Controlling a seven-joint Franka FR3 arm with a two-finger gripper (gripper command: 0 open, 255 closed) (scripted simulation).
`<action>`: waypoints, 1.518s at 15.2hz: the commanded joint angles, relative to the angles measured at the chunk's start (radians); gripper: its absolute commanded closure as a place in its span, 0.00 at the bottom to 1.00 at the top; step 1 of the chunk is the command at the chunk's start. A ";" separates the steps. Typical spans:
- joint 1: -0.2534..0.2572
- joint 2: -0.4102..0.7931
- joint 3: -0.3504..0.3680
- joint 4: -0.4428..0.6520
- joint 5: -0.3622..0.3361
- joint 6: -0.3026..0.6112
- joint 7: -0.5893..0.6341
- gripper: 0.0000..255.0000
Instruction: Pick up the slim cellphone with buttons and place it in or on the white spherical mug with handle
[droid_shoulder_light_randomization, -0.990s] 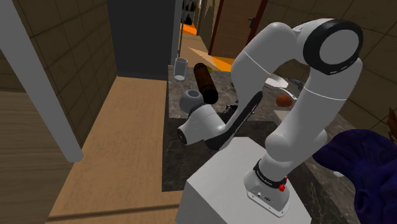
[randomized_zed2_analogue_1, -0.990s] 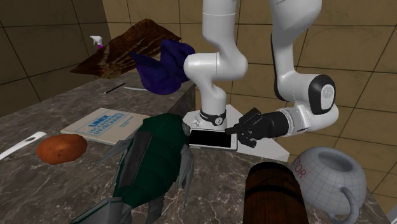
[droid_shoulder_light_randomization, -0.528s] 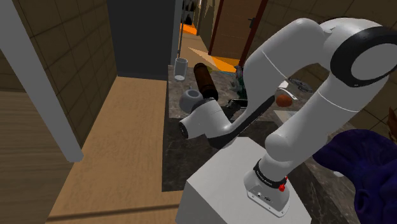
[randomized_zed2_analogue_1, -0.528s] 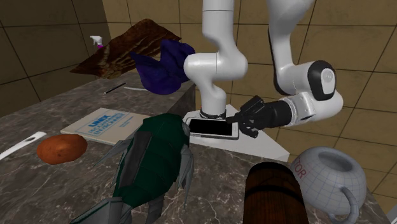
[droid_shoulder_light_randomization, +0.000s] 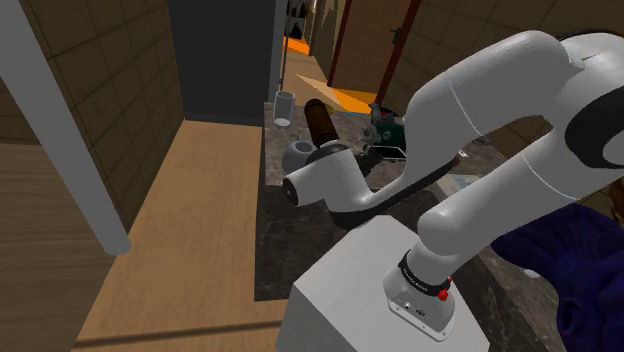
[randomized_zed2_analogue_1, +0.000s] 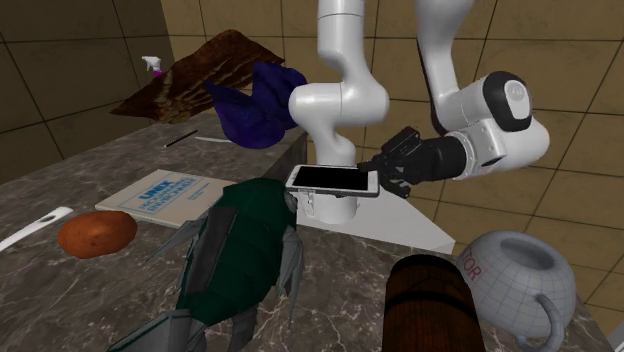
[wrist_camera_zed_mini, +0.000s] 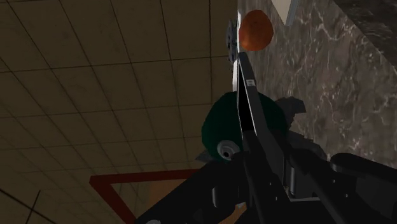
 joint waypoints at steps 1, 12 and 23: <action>0.014 -0.044 -0.013 -0.002 0.007 0.005 -0.042 1.00; -0.053 0.136 0.064 0.228 -0.064 -0.165 -0.055 1.00; 0.178 0.748 -0.013 0.775 -0.324 -0.585 0.017 1.00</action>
